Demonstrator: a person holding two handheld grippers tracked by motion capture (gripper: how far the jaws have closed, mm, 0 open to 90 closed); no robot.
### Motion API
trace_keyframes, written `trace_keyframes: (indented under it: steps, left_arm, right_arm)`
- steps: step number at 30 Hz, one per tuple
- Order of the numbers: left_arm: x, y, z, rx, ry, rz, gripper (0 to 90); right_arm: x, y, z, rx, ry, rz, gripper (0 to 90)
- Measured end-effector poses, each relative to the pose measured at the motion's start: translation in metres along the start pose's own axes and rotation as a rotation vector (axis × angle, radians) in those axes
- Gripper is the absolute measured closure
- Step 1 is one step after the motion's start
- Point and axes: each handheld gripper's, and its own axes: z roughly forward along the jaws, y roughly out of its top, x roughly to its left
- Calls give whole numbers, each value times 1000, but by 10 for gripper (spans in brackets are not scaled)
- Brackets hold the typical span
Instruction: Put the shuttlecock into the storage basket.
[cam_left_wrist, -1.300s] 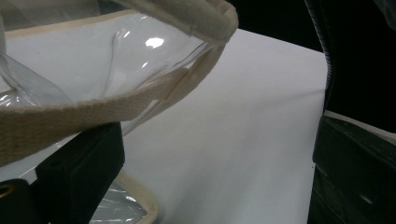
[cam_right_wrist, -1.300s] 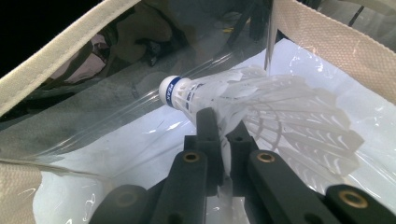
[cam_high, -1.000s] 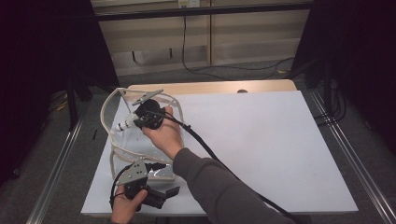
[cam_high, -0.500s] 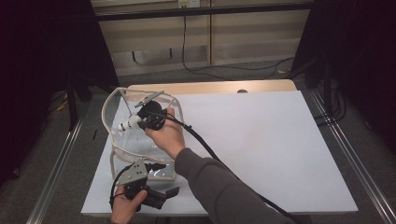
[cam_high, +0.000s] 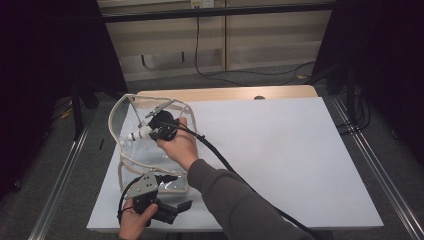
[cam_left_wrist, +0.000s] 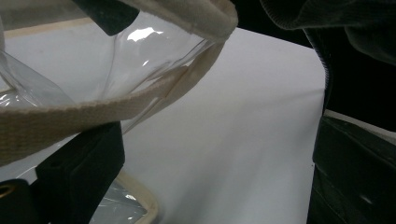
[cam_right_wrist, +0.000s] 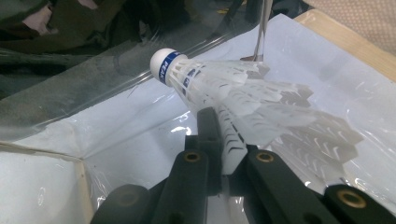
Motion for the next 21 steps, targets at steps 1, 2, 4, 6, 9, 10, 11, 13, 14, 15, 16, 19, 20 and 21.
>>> trace_keyframes:
  steps: [1,2,4,6,9,10,11,13,14,15,16,19,20,21]
  left_arm:
    - [0,0,0,1,0,1,25]
    - [0,0,0,0,-1,0,25]
    - [0,0,0,0,-2,0,25]
    - [0,0,0,0,0,0,25]
    - [-1,0,0,-4,-1,-6,25]
    - [-1,0,0,-2,0,-4,25]
    - [-1,0,0,-3,2,-3,25]
    - [-1,0,0,-2,0,-4,25]
    - [-1,0,0,-2,0,-4,25]
    - [-1,0,0,-2,1,-4,25]
    - [-1,0,0,-1,0,-3,25]
    - [-1,0,0,-1,0,-2,25]
    - [-1,0,0,-1,1,-3,25]
    - [-1,0,0,-1,1,-3,25]
  right_arm:
    - [-1,0,0,4,-1,-1,882]
    - [-1,-1,1,9,-5,1,882]
    - [-3,-2,0,9,-17,1,884]
    - [-5,-2,-1,9,-13,6,884]
    - [-5,-3,-1,25,-23,-15,884]
    - [-5,-4,0,27,-24,-15,884]
    - [-4,-4,0,27,-24,-16,885]
    - [-3,-4,1,34,-21,-23,884]
    - [-2,-5,2,35,-23,-27,884]
    - [-2,-5,3,42,-21,-33,884]
    - [-2,-5,3,45,-23,-34,884]
    - [-1,-7,7,63,-17,-45,884]
    - [-1,-8,7,69,-15,-54,884]
    - [0,-8,9,79,-11,-55,884]
